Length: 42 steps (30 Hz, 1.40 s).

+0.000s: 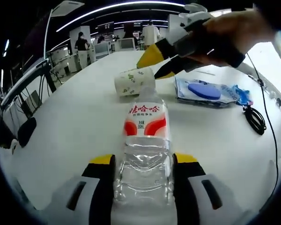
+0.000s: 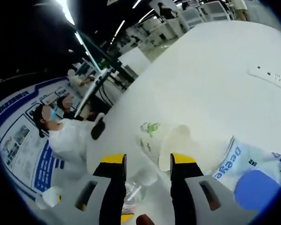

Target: Arrange the tabletop items into an orderly group along one side of the table until the central work area is clear of visible clutter.

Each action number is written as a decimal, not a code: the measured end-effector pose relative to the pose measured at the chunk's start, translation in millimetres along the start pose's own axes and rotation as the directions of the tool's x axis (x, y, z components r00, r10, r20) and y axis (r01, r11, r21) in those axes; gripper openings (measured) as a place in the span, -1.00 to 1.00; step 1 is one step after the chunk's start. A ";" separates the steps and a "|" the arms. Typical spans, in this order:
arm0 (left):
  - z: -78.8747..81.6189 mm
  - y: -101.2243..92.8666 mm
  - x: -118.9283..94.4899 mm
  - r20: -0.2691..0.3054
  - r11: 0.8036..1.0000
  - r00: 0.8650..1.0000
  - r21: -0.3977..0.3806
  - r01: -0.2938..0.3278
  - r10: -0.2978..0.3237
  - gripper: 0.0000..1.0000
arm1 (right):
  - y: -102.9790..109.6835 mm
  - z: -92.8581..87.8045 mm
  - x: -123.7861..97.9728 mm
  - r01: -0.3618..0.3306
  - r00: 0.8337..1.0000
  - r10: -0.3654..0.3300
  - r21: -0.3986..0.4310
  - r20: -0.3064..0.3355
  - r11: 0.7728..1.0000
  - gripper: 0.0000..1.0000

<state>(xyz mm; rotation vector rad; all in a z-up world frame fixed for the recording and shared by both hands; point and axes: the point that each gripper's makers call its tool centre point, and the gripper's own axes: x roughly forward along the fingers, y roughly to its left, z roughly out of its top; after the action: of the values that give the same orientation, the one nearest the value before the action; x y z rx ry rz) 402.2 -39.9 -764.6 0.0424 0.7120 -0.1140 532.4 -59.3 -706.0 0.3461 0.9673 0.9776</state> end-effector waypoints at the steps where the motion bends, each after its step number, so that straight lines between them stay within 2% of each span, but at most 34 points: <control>1: -0.1 0.1 0.1 0.001 1.000 1.000 -0.001 -0.001 0.001 -0.02 | 1.6 0.5 0.5 -0.008 1.000 0.008 0.007 0.004 1.000 -0.36; 5: -0.3 0.1 1.1 0.008 1.000 1.000 -0.003 -0.002 0.002 -0.02 | 1.8 -0.8 5.0 -0.004 1.000 0.003 -0.005 -0.023 1.000 -0.53; 7: -0.3 0.2 1.2 0.011 1.000 1.000 -0.005 -0.004 0.004 -0.02 | 0.8 0.1 5.0 0.002 1.000 -0.002 0.001 -0.017 1.000 -0.73; 9: -0.5 0.3 1.3 0.012 1.000 1.000 -0.006 -0.006 0.006 -0.02 | 3.0 2.5 7.3 -0.022 1.000 0.022 0.008 -0.003 1.000 -0.96; 10: -0.5 0.4 1.4 0.011 1.000 1.000 -0.006 -0.006 0.006 -0.02 | 3.7 2.6 9.2 -0.028 1.000 0.029 0.016 -0.003 0.999 -0.98; 13: -0.7 0.8 1.3 0.011 1.000 1.000 -0.005 -0.005 0.005 -0.02 | 6.1 3.2 9.8 -0.030 1.000 0.030 -0.027 0.003 0.999 -1.00; 16: -0.7 1.1 1.2 0.012 1.000 1.000 -0.006 -0.005 0.005 -0.02 | 11.6 5.1 6.7 -0.045 0.999 0.045 -0.022 0.006 0.999 -1.00; 25: -1.0 1.7 0.9 0.017 1.000 1.000 -0.008 -0.008 0.009 -0.02 | 17.1 19.1 -18.7 -0.045 0.999 0.045 -0.089 -0.008 0.995 -1.00; 27: -1.0 1.7 0.5 0.018 1.000 1.000 -0.009 -0.009 0.009 -0.02 | 13.4 19.1 -26.5 -0.029 0.999 0.023 -0.142 -0.042 0.989 -1.00; 32: -1.1 1.3 0.3 0.024 1.000 1.000 -0.011 -0.010 0.010 -0.02 | 6.4 20.7 -42.7 -0.001 0.993 -0.032 -0.288 -0.109 0.958 -1.00; 37: -0.9 0.3 0.3 0.028 1.000 1.000 -0.010 -0.009 0.009 -0.02 | 0.6 20.3 -51.2 -0.002 0.979 -0.081 -0.408 -0.185 0.913 -1.00; 38: -0.8 0.2 0.4 0.028 1.000 1.000 -0.010 -0.009 0.009 -0.02 | -1.3 19.7 -52.5 -0.005 0.975 -0.092 -0.436 -0.201 0.900 -1.00; 39: -0.7 0.0 0.6 0.028 1.000 1.000 -0.010 -0.010 0.010 -0.02 | -3.4 17.8 -54.6 -0.009 0.967 -0.117 -0.487 -0.228 0.873 -1.00; 42: -0.5 -0.4 0.8 0.033 1.000 0.999 -0.012 -0.011 0.012 -0.02 | -8.9 14.7 -58.1 -0.030 0.944 -0.169 -0.584 -0.284 0.811 -1.00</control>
<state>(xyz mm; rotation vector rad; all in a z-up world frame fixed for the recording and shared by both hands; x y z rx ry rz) 402.5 -40.3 -765.6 0.0336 0.6795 -0.0996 537.4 -109.7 -672.7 -0.3829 0.9108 1.2325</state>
